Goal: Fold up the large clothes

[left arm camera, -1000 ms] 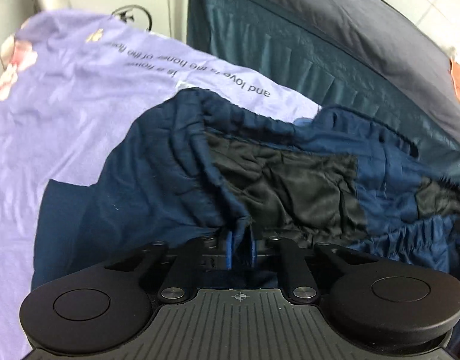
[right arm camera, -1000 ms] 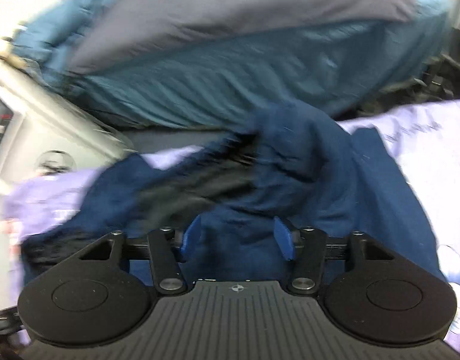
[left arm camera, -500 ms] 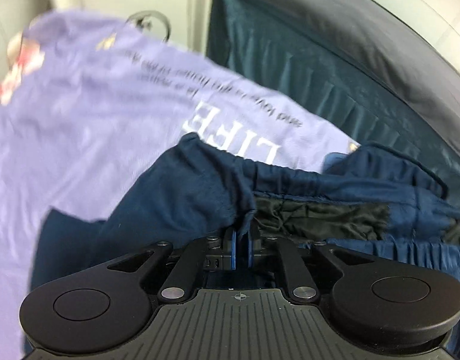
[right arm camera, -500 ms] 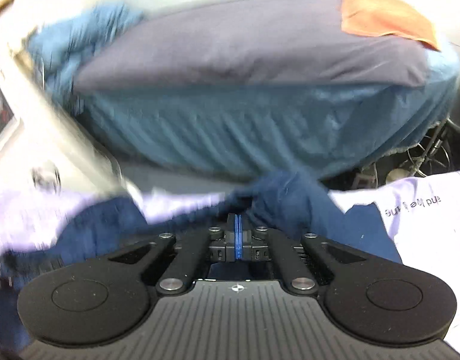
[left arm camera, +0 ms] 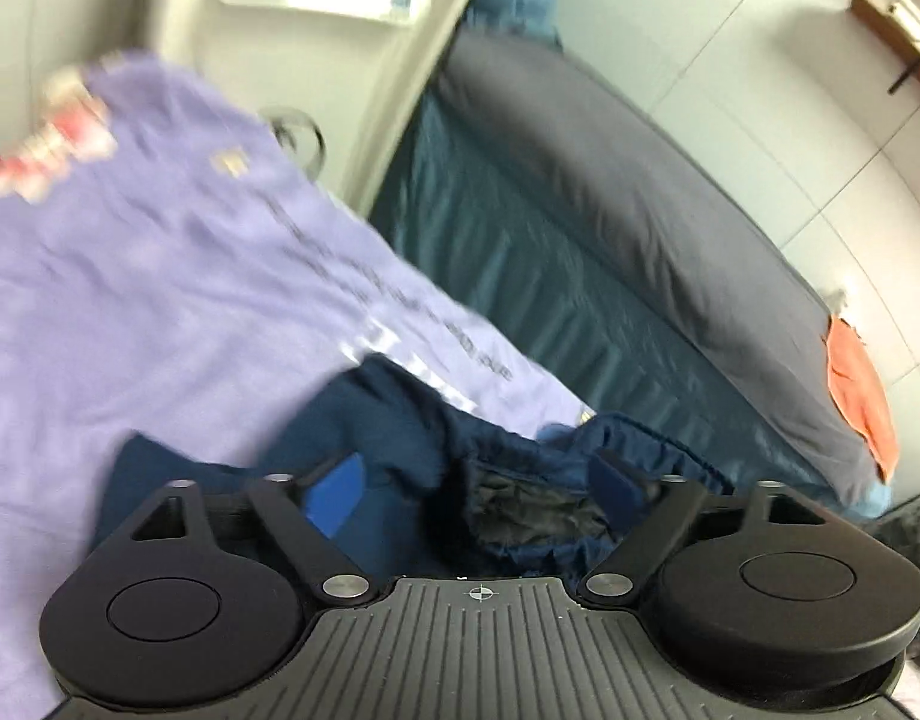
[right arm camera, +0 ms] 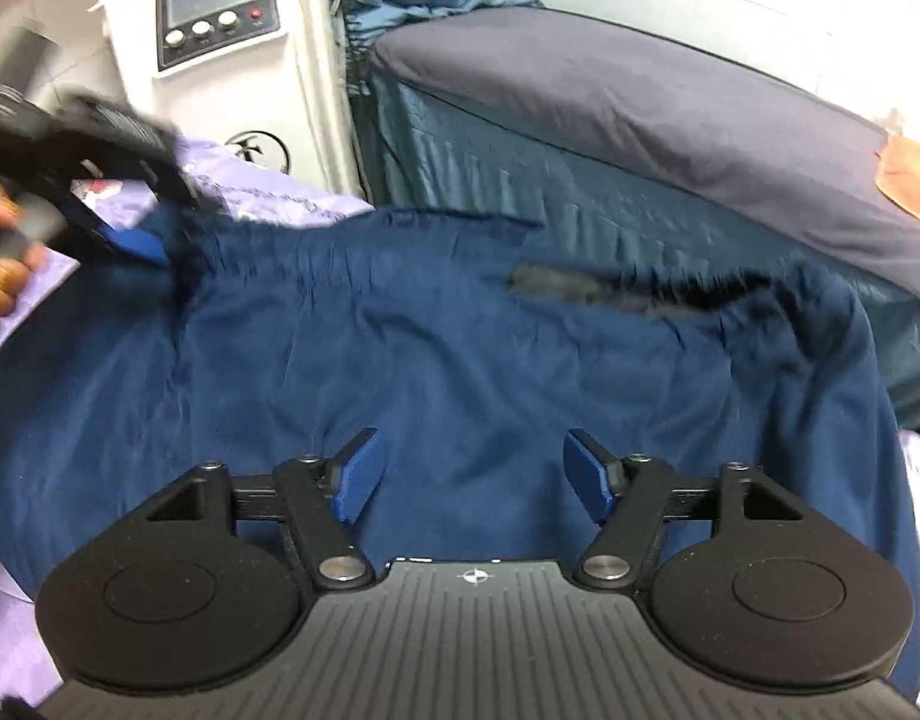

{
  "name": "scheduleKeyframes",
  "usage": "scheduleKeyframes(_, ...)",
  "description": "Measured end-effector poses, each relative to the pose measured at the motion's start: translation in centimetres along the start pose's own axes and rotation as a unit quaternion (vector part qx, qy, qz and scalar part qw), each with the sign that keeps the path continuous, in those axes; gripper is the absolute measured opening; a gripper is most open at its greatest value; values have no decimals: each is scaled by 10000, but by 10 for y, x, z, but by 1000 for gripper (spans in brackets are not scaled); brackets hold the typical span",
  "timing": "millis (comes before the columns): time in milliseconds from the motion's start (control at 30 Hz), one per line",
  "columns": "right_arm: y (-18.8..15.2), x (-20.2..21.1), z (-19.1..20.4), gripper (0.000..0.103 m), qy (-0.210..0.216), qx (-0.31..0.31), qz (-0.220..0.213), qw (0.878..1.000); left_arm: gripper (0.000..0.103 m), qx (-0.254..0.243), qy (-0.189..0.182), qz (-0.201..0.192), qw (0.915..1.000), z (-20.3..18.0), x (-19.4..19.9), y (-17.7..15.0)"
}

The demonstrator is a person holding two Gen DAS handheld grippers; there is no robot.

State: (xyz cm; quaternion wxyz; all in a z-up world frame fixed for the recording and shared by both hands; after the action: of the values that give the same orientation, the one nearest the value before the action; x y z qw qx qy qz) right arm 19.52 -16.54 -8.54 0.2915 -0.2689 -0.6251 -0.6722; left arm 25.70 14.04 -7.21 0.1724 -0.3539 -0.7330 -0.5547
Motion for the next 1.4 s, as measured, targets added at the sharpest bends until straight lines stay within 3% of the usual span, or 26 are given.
scheduleKeyframes(100,-10,10,-2,79,-2,-224,-162,9996,103,-997,-90,3,9950,-25,26,-35)
scheduleKeyframes(233,-15,21,6,86,86,56,-312,9995,103,-2547,106,367,9663,-57,29,-96)
scheduleKeyframes(300,-19,18,15,87,348,476,-250,9979,103,-2775,365,520,9586,-55,21,-115)
scheduleKeyframes(367,-19,11,24,88,565,842,-76,9948,103,-2584,769,556,9614,-37,9,-118)
scheduleKeyframes(467,-8,-8,14,98,413,749,99,9963,103,-1677,799,443,9816,3,0,-102)
scheduleKeyframes(533,3,-26,-12,100,130,284,192,9993,103,-974,592,523,9921,26,-5,-88)
scheduleKeyframes(600,13,-41,-44,102,314,-406,351,9981,103,-445,385,579,9966,42,-10,-80)
scheduleKeyframes(667,19,-48,-70,100,481,-908,424,9938,103,-216,250,688,9971,49,-20,-80)
scheduleKeyframes(733,23,-50,-99,99,-36,-1395,299,9898,103,-663,351,829,9937,44,-30,-81)
scheduleKeyframes(833,20,-56,-128,97,315,-2264,465,9724,103,-1584,661,989,9802,21,-37,-87)
scheduleKeyframes(900,21,-52,-124,94,143,-2025,473,9780,103,-1763,866,925,9761,11,-30,-87)
scheduleKeyframes(1000,22,-35,-107,94,-231,-1577,444,9862,103,-1631,804,830,9798,4,-10,-88)
scheduleKeyframes(1167,3,16,-85,101,-178,-1027,-61,9945,103,-1366,629,513,9873,5,52,-99)
scheduleKeyframes(1267,-20,41,-86,101,-181,-1001,-75,9948,103,-873,608,366,9936,26,84,-108)
scheduleKeyframes(1400,-55,71,-94,101,-255,-1215,-37,9923,103,-376,737,494,9953,52,113,-133)
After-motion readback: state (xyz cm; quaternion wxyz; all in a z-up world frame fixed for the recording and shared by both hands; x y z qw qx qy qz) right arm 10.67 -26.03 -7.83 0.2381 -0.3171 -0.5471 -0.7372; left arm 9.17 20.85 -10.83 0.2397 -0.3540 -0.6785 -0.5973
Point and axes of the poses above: each gripper's, at about its wrist camera, not at the fingertips, and x roughly against the way its jaws point, z to its left, y to its top, the point moved 5 cm from there along -x, roughly the way its jaws point, and after that the axes turned 8 degrees about -x, right-handed, at the moved point
